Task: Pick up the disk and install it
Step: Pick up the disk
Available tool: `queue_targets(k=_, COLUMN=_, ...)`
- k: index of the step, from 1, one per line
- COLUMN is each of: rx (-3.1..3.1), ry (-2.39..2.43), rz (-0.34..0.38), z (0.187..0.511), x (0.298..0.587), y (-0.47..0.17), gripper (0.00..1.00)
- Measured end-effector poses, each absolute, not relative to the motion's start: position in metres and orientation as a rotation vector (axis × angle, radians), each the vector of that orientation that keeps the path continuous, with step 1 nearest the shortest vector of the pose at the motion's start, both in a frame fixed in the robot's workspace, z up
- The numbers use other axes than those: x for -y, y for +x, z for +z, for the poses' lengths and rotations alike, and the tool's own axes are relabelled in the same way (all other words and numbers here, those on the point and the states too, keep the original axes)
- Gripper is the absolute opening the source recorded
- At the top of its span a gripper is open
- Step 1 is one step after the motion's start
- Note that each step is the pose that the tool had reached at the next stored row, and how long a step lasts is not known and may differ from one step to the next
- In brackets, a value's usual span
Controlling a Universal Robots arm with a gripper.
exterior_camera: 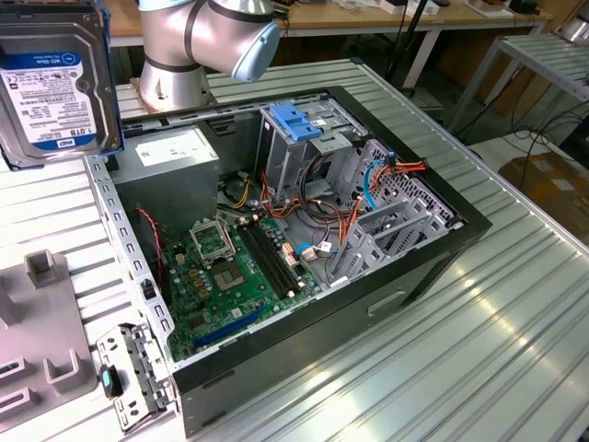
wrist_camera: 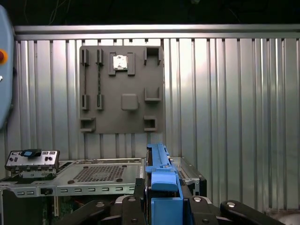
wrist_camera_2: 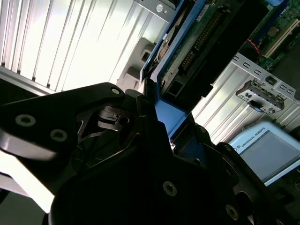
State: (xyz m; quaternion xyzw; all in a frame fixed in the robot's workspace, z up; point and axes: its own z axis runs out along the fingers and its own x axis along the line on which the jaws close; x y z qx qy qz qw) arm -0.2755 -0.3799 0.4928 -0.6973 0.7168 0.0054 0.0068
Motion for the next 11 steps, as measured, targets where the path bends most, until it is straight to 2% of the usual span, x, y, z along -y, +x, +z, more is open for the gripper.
queue_targets(k=11, rx=-2.242, ry=-2.181, rz=0.017, z=0.493, x=0.380, y=-0.253, gripper=0.37)
